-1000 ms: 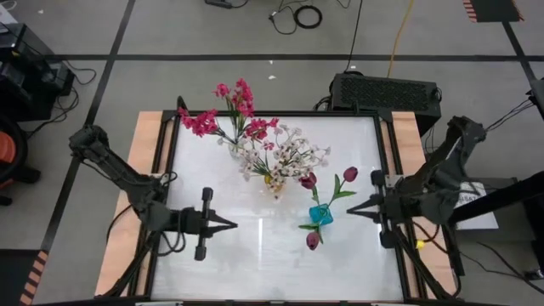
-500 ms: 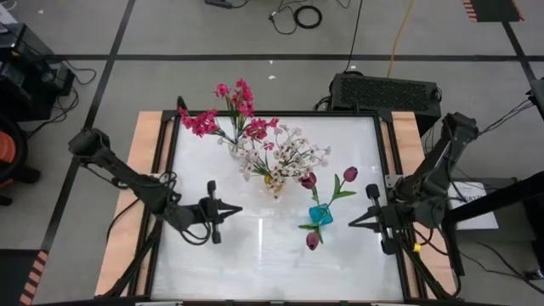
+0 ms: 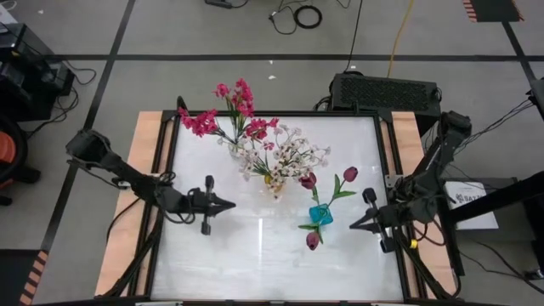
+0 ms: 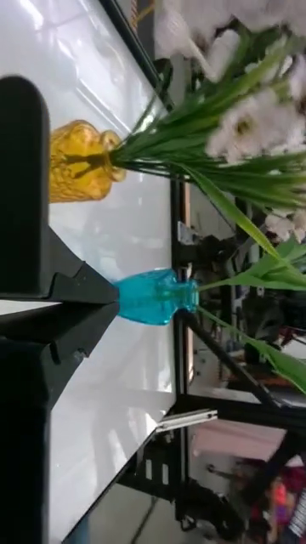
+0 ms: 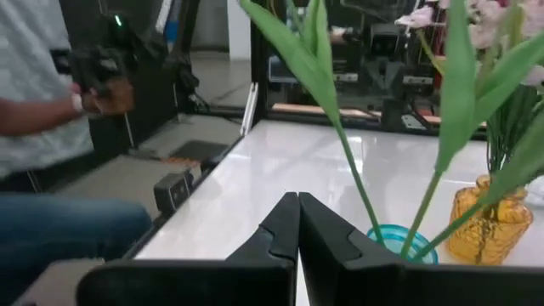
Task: Sort flowers into vase by color
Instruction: Return to Home Position
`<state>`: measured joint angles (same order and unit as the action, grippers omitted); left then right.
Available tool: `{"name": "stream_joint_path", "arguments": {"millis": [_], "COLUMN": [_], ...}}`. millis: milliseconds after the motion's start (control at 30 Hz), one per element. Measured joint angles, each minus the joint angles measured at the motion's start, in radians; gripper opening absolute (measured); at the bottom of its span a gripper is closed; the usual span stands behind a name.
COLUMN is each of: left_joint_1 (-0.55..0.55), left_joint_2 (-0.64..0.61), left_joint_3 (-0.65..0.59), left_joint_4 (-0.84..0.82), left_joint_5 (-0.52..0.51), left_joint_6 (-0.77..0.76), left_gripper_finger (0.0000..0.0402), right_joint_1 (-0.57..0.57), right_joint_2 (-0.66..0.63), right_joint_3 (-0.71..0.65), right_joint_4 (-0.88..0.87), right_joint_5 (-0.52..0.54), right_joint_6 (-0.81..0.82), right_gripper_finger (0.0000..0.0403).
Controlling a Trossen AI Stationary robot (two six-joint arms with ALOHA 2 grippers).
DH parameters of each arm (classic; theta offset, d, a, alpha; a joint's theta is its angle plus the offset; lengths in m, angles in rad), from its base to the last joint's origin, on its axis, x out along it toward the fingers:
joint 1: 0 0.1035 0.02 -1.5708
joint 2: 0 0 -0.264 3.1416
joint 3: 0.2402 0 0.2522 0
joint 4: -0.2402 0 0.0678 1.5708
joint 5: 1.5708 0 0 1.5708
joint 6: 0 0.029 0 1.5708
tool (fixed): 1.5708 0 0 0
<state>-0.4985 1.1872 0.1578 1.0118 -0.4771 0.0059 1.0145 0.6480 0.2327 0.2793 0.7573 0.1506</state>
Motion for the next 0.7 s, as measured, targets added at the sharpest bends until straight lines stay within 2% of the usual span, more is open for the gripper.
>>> {"name": "stream_joint_path", "arguments": {"millis": [133,367,500,700], "left_joint_1": [0.043,0.161,0.198,0.193], "left_joint_2": [-0.001,0.000,-0.014,-0.046], "left_joint_3": [-0.056,-0.085,-0.146,-0.151], "left_joint_4": [0.117,0.113,0.165,0.086], "left_joint_5": [0.062,0.260,0.288,0.290], "left_joint_6": [0.000,0.000,-0.008,-0.032], "left_gripper_finger": [0.0008,0.0008,0.0008,0.0008], "right_joint_1": [-0.005,-0.032,-0.048,-0.054], "right_joint_2": [-0.050,-0.120,-0.140,-0.146], "right_joint_3": [-0.068,-0.119,-0.149,-0.191], "right_joint_4": [0.069,0.070,0.069,0.081], "right_joint_5": [-0.003,-0.012,-0.030,-0.026], "right_joint_6": [-0.013,-0.038,-0.028,0.030], "right_gripper_finger": [0.0000,0.0000,0.0000,0.0000]}}
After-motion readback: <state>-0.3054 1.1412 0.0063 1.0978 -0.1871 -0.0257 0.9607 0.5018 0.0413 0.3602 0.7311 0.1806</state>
